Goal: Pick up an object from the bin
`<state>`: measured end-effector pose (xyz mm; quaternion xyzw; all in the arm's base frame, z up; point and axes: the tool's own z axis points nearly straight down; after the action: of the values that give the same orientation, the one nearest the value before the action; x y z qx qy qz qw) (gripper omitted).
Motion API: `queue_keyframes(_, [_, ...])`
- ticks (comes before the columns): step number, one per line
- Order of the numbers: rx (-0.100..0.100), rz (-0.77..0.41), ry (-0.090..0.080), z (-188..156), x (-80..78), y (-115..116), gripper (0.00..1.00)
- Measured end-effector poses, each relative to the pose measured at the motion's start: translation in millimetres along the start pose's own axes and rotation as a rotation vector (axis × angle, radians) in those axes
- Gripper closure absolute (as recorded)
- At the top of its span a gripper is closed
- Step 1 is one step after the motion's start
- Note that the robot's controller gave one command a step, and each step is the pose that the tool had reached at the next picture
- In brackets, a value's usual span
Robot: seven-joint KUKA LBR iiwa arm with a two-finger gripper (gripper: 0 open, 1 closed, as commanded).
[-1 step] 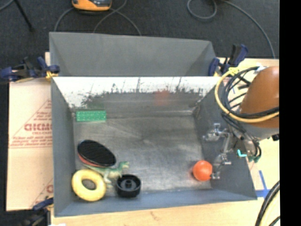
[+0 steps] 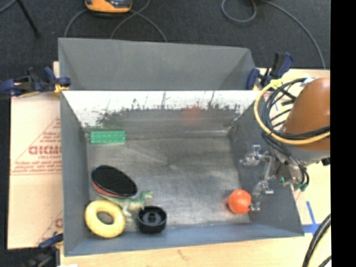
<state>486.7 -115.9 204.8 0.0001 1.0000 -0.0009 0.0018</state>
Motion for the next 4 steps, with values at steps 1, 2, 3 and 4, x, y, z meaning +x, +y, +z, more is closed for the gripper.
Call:
queue_keyframes(1, [0.0,0.065,-0.006,46.6,-1.3,-3.8,0.0])
queue_keyframes(2, [-0.001,0.004,0.0,86.1,2.0,-12.6,0.0])
queue_keyframes(3, [0.0,-0.125,-0.001,132.4,-14.7,-36.2,1.0])
queue_keyframes(4, [0.0,-0.126,-0.001,132.4,-14.7,-36.2,1.0])
